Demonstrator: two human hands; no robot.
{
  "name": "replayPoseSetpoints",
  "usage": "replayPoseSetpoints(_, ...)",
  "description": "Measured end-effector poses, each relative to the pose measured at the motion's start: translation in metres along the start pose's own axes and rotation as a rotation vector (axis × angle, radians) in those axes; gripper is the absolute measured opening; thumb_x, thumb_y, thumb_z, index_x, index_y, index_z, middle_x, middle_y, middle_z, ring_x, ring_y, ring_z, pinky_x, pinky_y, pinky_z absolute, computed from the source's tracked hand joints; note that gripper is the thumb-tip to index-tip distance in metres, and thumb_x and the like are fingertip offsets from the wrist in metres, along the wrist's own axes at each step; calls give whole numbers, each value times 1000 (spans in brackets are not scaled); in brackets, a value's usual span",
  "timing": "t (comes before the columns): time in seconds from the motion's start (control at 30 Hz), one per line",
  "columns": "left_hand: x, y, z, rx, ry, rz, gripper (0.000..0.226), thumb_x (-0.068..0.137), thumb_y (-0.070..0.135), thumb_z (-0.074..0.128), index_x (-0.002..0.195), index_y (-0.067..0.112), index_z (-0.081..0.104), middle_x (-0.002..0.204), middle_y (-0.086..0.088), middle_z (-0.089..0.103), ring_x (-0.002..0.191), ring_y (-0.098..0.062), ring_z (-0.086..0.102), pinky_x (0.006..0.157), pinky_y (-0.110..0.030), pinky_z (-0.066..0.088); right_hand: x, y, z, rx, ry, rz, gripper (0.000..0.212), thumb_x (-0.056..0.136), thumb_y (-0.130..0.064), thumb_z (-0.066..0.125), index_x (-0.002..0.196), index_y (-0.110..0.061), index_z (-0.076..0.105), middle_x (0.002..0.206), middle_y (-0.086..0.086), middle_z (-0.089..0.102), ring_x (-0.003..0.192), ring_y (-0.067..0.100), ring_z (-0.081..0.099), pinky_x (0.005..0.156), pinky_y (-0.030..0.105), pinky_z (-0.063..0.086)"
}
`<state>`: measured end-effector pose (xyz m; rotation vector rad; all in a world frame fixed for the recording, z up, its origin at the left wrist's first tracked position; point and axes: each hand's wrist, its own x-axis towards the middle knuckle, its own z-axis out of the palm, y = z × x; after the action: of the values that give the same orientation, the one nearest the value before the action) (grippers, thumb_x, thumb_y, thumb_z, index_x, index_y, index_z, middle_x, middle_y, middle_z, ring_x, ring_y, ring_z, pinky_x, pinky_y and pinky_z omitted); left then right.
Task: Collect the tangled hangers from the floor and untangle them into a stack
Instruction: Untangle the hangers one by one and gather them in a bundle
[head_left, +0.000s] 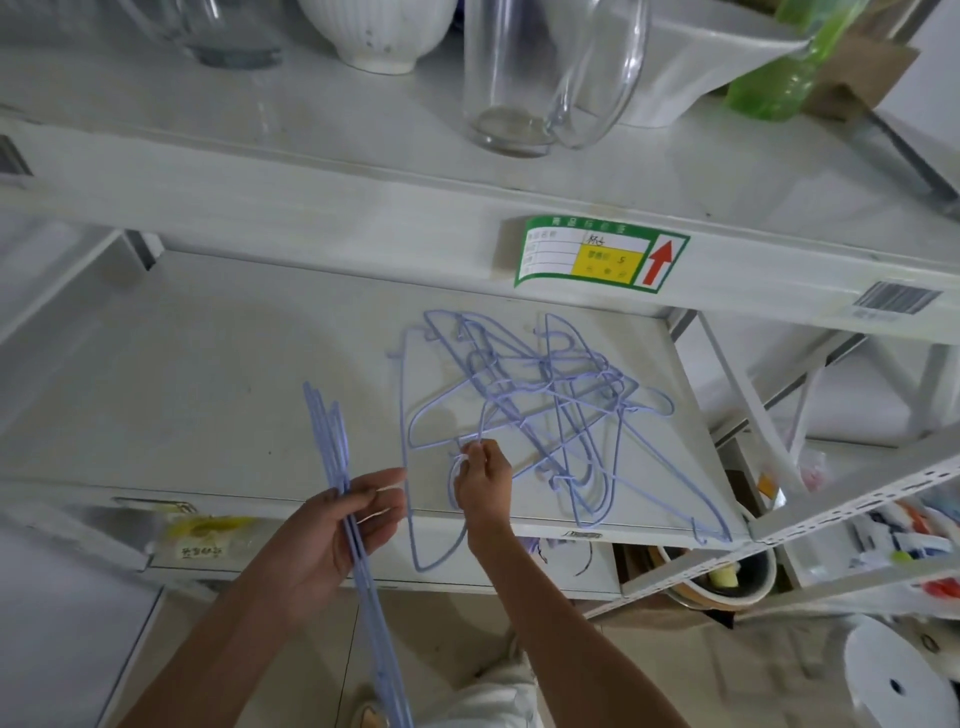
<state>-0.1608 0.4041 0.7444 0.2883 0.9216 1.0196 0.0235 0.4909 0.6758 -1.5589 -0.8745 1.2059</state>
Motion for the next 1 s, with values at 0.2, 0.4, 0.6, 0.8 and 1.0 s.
replayPoseSetpoints(0.2,20,1,4,95,59,8,39,105,8,41,107,9,79,86,-9,80,73,-16,78,60,-23,63,2,8,-24,-278,-175,133,16,99,-18,52,94,-7,63,60,12,67,33,16,49,38,21,39)
replayPoseSetpoints(0.4,48,-26,27,337,154,26,30,107,30,47,115,22,75,107,-5,79,88,-17,77,73,-30,55,9,-6,-42,-221,-227,251,25,93,-8,51,101,-12,74,84,17,76,60,31,73,70,48,66)
replayPoseSetpoints(0.6,86,-47,54,383,249,26,34,107,31,48,128,12,68,124,-15,71,109,-35,70,79,-38,60,40,-25,-125,-1075,96,-388,23,96,-29,56,115,-28,69,117,0,67,102,24,69,75,32,52)
replayPoseSetpoints(0.8,109,-60,58,307,266,-20,37,110,29,41,124,6,66,125,-19,69,94,-34,73,75,-41,61,77,-15,-190,-1539,-304,-471,36,102,-51,47,116,-20,59,118,3,56,99,33,70,82,39,55)
replayPoseSetpoints(1.0,122,-73,45,25,221,70,47,110,32,39,120,-7,63,112,-30,69,84,-34,77,81,-44,64,93,-16,-203,-1343,-178,-704,23,105,-35,51,93,-20,62,92,-1,64,70,31,69,58,36,53)
